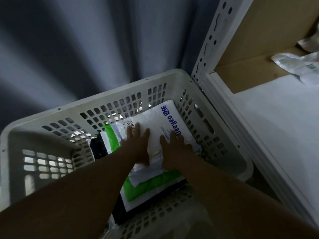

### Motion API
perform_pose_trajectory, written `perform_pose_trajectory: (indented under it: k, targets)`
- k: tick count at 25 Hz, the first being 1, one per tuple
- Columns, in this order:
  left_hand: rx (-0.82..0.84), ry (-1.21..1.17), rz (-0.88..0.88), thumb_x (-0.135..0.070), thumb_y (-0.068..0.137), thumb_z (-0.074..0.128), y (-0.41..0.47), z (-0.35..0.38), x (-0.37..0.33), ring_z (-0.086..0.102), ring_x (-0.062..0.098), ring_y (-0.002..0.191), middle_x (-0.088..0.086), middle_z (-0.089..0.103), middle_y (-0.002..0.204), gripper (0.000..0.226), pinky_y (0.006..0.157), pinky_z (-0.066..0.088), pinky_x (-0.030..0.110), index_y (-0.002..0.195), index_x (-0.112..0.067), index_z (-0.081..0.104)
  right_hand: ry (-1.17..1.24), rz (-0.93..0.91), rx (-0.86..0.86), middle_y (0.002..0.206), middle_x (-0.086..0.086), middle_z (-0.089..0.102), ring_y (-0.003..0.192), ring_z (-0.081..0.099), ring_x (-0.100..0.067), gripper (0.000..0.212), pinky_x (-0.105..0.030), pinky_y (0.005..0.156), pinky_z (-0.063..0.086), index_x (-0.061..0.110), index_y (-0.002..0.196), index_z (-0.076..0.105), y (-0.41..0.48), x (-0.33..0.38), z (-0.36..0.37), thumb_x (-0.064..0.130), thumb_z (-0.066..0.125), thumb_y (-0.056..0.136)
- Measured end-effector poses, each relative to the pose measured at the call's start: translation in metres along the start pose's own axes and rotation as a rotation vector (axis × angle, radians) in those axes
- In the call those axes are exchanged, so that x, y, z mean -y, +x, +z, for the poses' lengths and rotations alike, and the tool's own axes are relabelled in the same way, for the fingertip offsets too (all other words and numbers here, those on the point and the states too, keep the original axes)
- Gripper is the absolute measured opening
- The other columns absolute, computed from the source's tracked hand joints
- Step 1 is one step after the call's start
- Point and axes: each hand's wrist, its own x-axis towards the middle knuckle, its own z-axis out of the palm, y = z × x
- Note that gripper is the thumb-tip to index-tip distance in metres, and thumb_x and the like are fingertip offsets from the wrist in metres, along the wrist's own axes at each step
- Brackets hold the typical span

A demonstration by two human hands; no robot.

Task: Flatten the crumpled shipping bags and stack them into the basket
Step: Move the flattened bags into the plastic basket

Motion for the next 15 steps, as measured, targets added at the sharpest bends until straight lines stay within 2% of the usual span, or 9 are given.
perform_pose_trajectory:
  k: [5,9,12,15]
  targets:
    - [0.001,0.019,-0.031,-0.047,0.067,0.086,-0.003,-0.007,-0.002,-0.023,0.045,0.145,0.012,-0.033,0.158,0.134,0.114,0.014,0.069,0.155,-0.029,-0.014,0.037,-0.006,-0.016,0.163,-0.021,-0.020,0.149,-0.012,-0.047,0.093,-0.065,0.118,0.017,0.022,0.159,-0.009,-0.002,0.000,-0.002,0.039,0.058,0.096]
    - [-0.018,-0.026,-0.030,-0.043,0.069,0.085,-0.024,-0.045,-0.020,-0.023,0.046,0.145,0.011,-0.031,0.159,0.133,0.116,0.012,0.067,0.155,-0.028,-0.015,0.116,-0.025,-0.114,0.165,-0.019,-0.016,0.151,-0.010,-0.043,0.086,-0.062,0.120,0.013,0.024,0.160,-0.007,-0.034,-0.003,-0.015,0.037,0.052,0.100]
    - [-0.148,-0.014,0.050,-0.044,0.068,0.083,-0.050,-0.090,-0.049,-0.012,0.041,0.149,0.014,-0.014,0.163,0.126,0.121,0.012,0.056,0.157,-0.024,-0.005,0.221,-0.089,-0.247,0.166,-0.021,-0.003,0.152,0.005,-0.040,0.088,-0.054,0.123,0.014,0.020,0.161,0.000,-0.074,-0.017,-0.043,0.037,0.058,0.098]
    - [-0.297,-0.060,0.170,-0.039,0.078,0.072,-0.092,-0.134,-0.098,0.013,0.034,0.149,0.015,0.017,0.161,0.099,0.120,0.018,0.043,0.156,-0.017,0.016,0.322,-0.109,-0.406,0.160,-0.020,0.025,0.145,0.029,-0.039,0.081,-0.047,0.119,0.027,0.014,0.160,0.016,-0.129,-0.044,-0.073,0.032,0.061,0.095]
